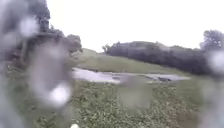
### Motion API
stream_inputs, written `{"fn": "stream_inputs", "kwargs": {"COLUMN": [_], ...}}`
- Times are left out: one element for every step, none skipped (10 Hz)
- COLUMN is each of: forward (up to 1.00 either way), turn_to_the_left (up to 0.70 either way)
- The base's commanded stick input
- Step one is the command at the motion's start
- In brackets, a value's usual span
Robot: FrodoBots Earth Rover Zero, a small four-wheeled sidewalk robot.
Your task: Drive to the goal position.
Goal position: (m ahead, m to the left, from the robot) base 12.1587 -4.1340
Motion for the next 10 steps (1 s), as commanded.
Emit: {"fn": "stream_inputs", "kwargs": {"forward": [0.85,0.85,0.85,0.85,0.85,0.85,0.85,0.85,0.85,0.85], "turn_to_the_left": [-0.33,-0.19,0.0,0.0,0.0,-0.02,-0.09,-0.21,-0.06,-0.02]}}
